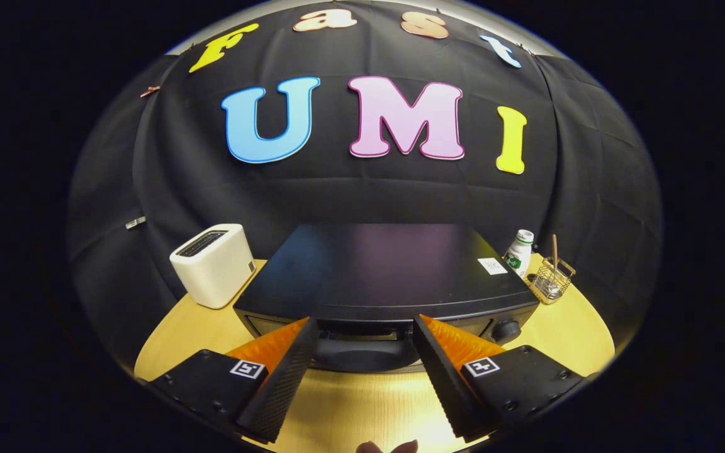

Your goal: Open the toaster oven, put the food inside, and close the toaster oven door.

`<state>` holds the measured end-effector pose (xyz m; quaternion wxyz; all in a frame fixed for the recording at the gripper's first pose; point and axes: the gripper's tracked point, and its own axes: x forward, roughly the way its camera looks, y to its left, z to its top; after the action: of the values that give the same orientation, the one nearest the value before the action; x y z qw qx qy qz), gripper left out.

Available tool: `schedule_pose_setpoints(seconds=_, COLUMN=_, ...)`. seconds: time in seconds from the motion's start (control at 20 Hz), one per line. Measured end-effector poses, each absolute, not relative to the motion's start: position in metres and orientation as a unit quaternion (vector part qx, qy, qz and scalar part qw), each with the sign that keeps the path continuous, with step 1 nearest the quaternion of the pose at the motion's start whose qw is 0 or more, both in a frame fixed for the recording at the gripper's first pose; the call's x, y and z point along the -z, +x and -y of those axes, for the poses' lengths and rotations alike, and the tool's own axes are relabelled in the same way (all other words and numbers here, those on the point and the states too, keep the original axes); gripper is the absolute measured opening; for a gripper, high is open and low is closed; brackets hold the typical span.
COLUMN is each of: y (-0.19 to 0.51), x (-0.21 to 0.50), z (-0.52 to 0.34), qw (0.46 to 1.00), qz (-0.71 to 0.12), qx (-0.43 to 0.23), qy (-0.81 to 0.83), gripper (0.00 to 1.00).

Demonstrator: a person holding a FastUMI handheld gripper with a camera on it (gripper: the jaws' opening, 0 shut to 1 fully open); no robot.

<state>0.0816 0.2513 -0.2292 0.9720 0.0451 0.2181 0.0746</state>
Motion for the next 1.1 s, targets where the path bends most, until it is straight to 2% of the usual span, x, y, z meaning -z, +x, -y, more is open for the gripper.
schedule_pose_setpoints(seconds=0.25, y=0.089, x=0.235, z=-0.254, qw=0.971, qz=-0.228, qx=-0.052, qy=0.048, gripper=0.99)
schedule_pose_setpoints(seconds=0.5, y=0.085, x=0.239, z=-0.256, qw=0.971, qz=-0.227, qx=-0.06, qy=0.044, gripper=0.99)
schedule_pose_setpoints(seconds=1.1, y=0.02, x=0.264, z=-0.252, qw=0.968, qz=-0.241, qx=-0.058, qy=0.03, gripper=1.0)
